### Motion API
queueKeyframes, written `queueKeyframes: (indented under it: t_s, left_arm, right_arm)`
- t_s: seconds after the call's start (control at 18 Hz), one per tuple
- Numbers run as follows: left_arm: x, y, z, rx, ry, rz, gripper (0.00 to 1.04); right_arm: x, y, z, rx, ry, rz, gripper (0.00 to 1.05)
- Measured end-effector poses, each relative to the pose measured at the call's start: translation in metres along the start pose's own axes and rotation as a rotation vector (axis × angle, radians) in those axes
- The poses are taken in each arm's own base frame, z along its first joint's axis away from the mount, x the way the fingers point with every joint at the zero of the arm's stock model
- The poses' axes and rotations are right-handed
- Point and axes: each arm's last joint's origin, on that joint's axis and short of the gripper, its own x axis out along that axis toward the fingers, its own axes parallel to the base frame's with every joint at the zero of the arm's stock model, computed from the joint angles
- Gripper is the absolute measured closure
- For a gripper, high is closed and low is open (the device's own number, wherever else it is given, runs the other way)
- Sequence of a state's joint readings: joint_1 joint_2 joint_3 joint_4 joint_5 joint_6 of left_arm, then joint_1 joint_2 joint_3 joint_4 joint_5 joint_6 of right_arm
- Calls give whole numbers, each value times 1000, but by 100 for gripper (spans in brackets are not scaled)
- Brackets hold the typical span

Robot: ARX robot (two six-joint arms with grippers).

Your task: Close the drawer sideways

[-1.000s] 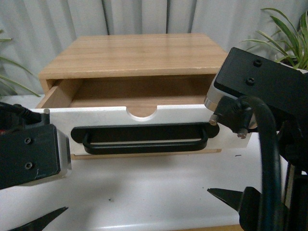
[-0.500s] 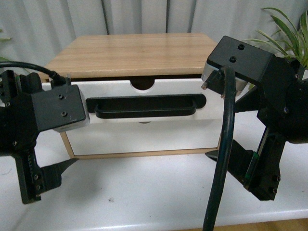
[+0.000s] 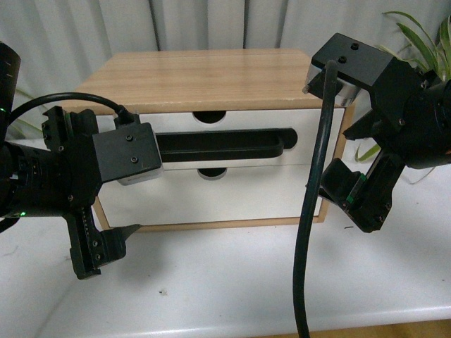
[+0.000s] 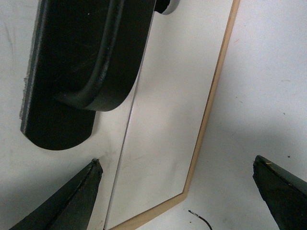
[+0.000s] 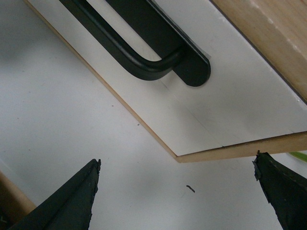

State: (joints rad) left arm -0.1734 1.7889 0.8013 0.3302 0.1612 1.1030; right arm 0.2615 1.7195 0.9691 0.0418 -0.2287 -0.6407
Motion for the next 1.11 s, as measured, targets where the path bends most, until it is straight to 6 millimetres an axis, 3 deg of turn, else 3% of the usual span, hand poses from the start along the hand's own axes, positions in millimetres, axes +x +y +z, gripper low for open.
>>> queueKeyframes:
  t_s: [0.11, 0.33, 0.56, 0.72, 0.83, 1.11]
  left_arm:
    - [-10, 3, 1, -7, -17, 2, 7]
    - [-72, 5, 2, -78, -159, 178, 7]
    - [-126, -25, -30, -397, -213, 382, 7]
    - [-165, -57, -46, -703, -253, 418, 7]
    - [-181, -67, -52, -839, -288, 443, 7]
    - [-205, -84, -63, -1135, -409, 521, 7]
  right_arm:
    - [-14, 11, -3, -1, -27, 34, 7]
    - [-65, 31, -13, -13, -139, -38, 7]
    - [-124, 37, -53, 192, -221, -323, 7]
    - [-160, 58, -85, 374, -248, -482, 7]
    - [-169, 70, -100, 456, -253, -528, 7]
    - [-187, 84, -111, 633, -402, -636, 7]
